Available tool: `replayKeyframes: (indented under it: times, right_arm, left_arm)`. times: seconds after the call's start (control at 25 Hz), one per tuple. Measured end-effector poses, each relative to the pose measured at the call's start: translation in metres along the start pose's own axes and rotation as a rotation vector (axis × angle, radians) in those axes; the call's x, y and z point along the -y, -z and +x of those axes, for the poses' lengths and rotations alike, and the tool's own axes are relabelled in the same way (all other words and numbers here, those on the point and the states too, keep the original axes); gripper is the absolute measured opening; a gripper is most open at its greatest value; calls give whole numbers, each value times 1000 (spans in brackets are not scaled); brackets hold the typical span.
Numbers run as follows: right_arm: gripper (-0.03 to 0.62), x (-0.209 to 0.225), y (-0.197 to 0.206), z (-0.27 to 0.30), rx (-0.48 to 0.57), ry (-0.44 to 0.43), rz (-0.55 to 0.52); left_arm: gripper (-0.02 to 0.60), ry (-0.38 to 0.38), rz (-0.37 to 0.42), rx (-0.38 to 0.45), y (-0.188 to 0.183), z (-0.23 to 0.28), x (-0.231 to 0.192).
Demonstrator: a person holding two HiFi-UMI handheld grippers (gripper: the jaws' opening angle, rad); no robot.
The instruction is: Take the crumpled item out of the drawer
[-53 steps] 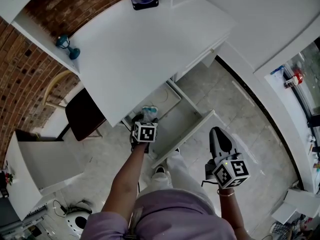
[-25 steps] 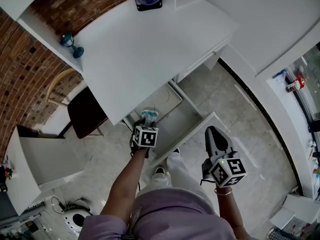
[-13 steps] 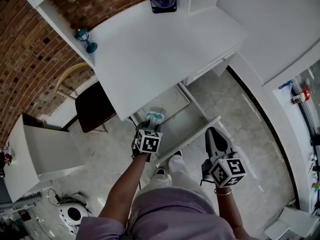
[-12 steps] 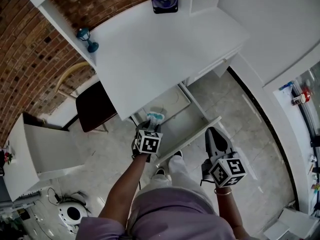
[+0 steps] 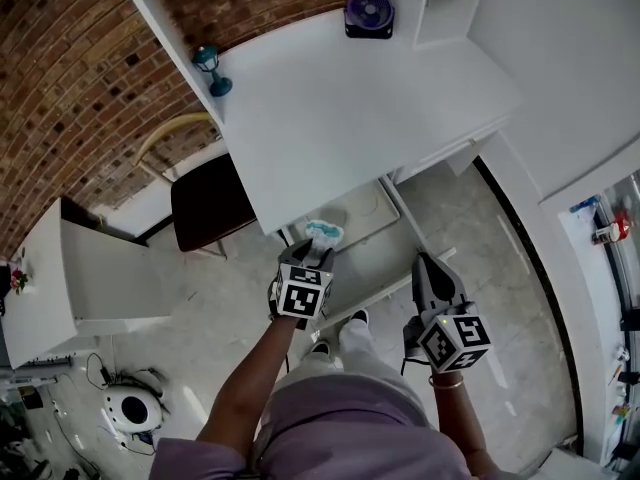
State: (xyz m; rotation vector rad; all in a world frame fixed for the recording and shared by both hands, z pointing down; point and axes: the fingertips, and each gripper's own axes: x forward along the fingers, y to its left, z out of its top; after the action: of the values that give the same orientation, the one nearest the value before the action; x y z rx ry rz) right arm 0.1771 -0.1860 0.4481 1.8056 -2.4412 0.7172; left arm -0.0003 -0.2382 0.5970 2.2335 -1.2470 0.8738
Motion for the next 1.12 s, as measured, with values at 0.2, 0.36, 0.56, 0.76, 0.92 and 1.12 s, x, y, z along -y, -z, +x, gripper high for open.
replayKeyframes:
  times: [0.2, 0.36, 0.56, 0.76, 0.92, 1.12]
  right_arm:
    - [5, -10, -2, 4, -1, -23, -17]
    - [4, -22, -3, 6, -7, -45, -36]
    - [5, -31, -6, 8, -3, -58, -59]
    - [5, -37, -8, 8, 0, -63, -77]
    - [3, -42, -10, 8, 8, -68, -84]
    - [3, -49, -12, 6, 15, -77, -99]
  left_arm:
    - [174, 1, -36, 77, -22, -26, -4]
    - [173, -18, -38, 124, -34, -47, -13]
    - [173, -35, -57, 179, -44, -71, -23]
    - [173, -60, -86, 232, -51, -93, -32]
    - [173, -84, -115, 275, -55, -113, -42]
    - [173, -96, -144, 313, -59, -132, -49]
